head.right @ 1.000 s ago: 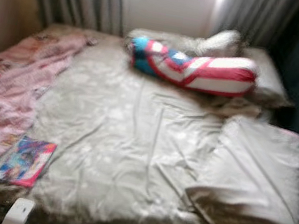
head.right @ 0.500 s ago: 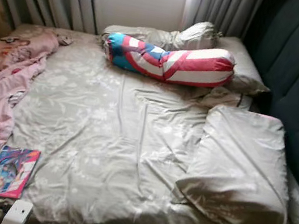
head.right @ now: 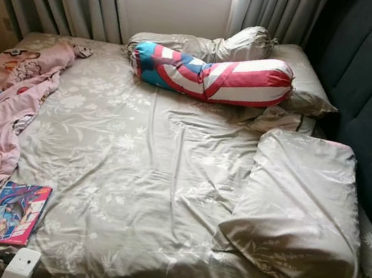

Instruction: Clean up the room

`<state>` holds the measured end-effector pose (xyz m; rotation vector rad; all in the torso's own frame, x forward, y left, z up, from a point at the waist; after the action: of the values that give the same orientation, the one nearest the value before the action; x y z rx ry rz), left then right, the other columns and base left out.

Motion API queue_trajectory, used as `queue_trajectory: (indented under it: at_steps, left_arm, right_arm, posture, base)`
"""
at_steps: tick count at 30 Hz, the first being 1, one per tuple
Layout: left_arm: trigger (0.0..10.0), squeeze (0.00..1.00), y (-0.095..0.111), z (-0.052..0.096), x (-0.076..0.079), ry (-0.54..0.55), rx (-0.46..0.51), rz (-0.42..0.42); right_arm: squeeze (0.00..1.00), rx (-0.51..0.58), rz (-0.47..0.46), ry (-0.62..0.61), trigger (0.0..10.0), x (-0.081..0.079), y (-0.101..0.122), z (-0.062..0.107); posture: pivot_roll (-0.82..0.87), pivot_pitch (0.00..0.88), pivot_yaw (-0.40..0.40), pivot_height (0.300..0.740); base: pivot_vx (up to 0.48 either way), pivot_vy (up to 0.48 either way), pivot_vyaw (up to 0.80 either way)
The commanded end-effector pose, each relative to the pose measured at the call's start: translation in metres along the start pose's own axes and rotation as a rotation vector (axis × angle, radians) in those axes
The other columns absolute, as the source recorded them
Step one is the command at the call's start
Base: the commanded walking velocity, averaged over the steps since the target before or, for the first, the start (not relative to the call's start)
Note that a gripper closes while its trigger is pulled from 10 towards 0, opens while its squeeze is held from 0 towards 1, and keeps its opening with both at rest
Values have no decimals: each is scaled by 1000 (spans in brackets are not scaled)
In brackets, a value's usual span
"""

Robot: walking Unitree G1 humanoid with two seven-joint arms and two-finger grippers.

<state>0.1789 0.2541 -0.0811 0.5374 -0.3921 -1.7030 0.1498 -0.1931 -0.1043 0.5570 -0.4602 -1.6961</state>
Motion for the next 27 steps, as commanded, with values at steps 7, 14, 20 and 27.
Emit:
queue_trajectory:
  at_steps: [7, 14, 20, 27]
  left_arm:
    - [10000, 0, -1, 0, 1, -3, -6, 0]
    - [10000, 0, -1, 0, 2, -3, -5, 4]
    - [10000, 0, -1, 0, 2, -3, -4, 3]
    - [10000, 0, -1, 0, 2, -3, -3, 2]
  right_arm:
    - [0, -20, 12, 3, 10000, 2, -2, 1]
    - [0, -18, 22, 8, 10000, 2, -2, 1]
    - [0, -15, 32, 6, 10000, 2, -1, 0]
    - [0, -14, 33, 7, 10000, 2, -1, 0]
  posture:
    - [-32, 0, -25, 740]
    - [-28, 0, -28, 740]
    - [-30, 0, -28, 740]
    - [-28, 0, -29, 740]
  base:
    - [0, 0, 0]
    - [0, 0, 0]
    - [0, -129, 0]
    - [0, -341, 0]
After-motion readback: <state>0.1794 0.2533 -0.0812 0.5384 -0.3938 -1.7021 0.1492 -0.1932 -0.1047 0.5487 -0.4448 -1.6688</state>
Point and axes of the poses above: a point about 5 cm out from each wrist's last joint towards the gripper, its own z axis pointing back from the gripper into the wrist, its own y axis along the axis of the wrist's last joint, x = y × z, the point moved 1 cm from there along -z, pointing out of the wrist towards the gripper, and after that the axes turned 5 degrees about -z, right-handed, at the moved point
